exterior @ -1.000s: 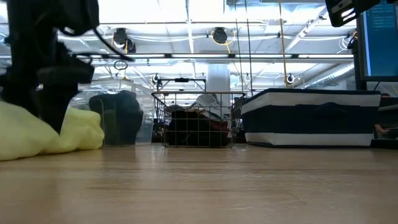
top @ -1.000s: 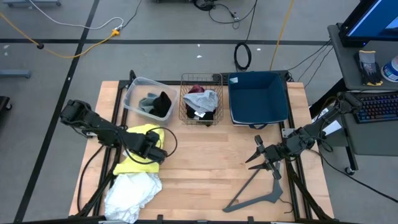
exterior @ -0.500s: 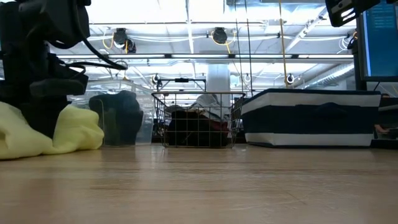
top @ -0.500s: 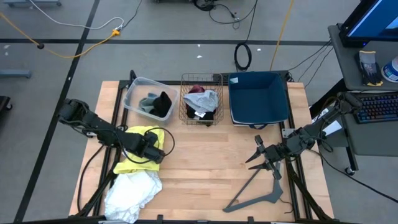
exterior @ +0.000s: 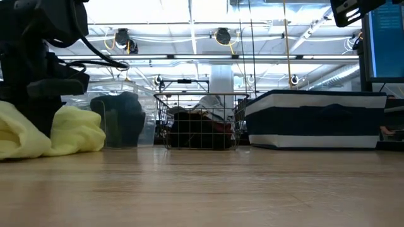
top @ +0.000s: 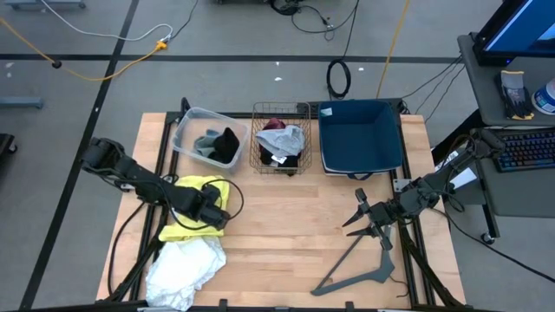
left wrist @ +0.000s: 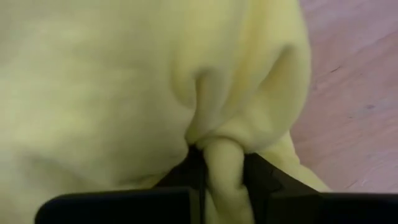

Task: Pick & Place Cloths
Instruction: Put the yellow cloth into the blue bin

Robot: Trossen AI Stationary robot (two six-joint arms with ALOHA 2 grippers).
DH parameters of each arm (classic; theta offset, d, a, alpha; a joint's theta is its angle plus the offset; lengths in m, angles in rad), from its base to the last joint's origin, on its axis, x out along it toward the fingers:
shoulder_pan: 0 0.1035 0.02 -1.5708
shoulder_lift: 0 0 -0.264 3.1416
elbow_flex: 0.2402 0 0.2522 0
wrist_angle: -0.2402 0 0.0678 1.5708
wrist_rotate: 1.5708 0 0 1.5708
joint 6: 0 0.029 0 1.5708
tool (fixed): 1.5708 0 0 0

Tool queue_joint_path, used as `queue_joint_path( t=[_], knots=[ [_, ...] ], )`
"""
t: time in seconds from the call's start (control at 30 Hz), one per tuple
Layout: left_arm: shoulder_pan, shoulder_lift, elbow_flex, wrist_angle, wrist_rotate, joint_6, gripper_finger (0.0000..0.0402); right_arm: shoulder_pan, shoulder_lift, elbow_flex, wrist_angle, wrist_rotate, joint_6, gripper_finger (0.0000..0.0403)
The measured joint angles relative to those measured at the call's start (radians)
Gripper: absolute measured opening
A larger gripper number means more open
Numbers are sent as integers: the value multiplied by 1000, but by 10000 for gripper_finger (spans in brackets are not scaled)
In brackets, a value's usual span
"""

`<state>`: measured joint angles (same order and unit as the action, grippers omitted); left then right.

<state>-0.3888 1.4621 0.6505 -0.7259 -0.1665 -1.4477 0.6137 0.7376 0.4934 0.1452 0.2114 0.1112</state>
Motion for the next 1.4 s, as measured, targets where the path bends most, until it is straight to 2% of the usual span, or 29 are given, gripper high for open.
queue_joint_path(
  t=[0.17, 0.77, 1.4],
  knots=[
    [-6, 6, 50, -1, -20, 61, 46, 0, 0, 0, 0, 0, 0, 114],
    [-6, 4, 225, 163, -33, 424, 45, 0, 0, 0, 4, 0, 0, 114],
    [-6, 2, 430, 507, 124, 812, 45, 0, 0, 0, 8, 0, 0, 114]
  ],
)
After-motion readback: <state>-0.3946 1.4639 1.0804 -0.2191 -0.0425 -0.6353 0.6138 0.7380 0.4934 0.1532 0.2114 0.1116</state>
